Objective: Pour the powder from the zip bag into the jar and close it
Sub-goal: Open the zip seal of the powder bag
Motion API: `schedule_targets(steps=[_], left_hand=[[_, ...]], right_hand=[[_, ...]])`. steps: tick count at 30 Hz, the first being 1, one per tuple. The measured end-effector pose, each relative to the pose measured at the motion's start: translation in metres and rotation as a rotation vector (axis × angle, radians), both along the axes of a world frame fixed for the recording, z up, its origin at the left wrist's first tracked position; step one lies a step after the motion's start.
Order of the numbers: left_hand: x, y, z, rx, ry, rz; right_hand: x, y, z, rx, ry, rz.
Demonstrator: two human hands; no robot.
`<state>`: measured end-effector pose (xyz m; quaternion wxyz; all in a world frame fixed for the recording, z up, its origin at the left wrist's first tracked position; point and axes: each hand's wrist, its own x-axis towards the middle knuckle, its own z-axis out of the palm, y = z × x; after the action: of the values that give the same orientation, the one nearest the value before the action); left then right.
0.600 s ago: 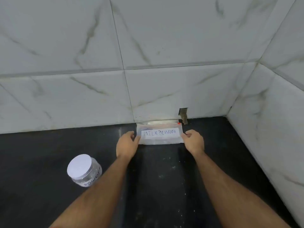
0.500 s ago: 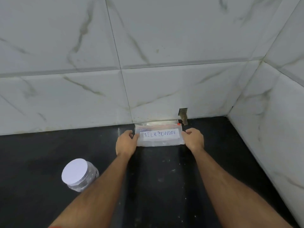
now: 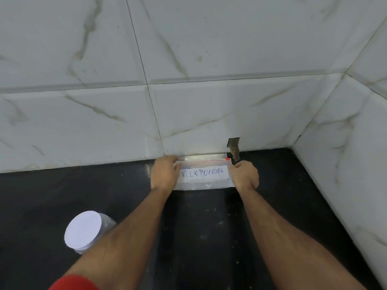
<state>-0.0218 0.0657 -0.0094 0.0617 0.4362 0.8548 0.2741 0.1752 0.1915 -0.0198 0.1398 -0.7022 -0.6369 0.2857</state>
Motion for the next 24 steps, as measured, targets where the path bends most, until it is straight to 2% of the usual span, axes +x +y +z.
schedule_targets(steps=[3, 7, 12, 16, 20, 24], left_hand=[[0.014, 0.031, 0.004, -0.069, 0.057, -0.217], [0.045, 0.078, 0.001, -0.144, 0.112, -0.370], [0.059, 0.110, -0.005, -0.289, 0.187, -0.375], [0.058, 0.112, -0.006, -0.388, 0.162, -0.383], [0.052, 0.106, 0.005, -0.420, 0.048, -0.374], [0.037, 0.091, 0.032, -0.329, -0.291, -0.439]], right_hand=[[-0.002, -0.002, -0.001, 0.003, -0.019, -0.005], [0.000, 0.003, -0.006, -0.057, 0.030, -0.037], [0.003, 0.008, -0.015, -0.115, 0.151, -0.041], [0.006, 0.005, -0.019, -0.129, 0.291, -0.054], [0.010, -0.003, -0.011, -0.162, 0.483, -0.071], [0.018, -0.017, 0.006, -0.168, 0.636, -0.006]])
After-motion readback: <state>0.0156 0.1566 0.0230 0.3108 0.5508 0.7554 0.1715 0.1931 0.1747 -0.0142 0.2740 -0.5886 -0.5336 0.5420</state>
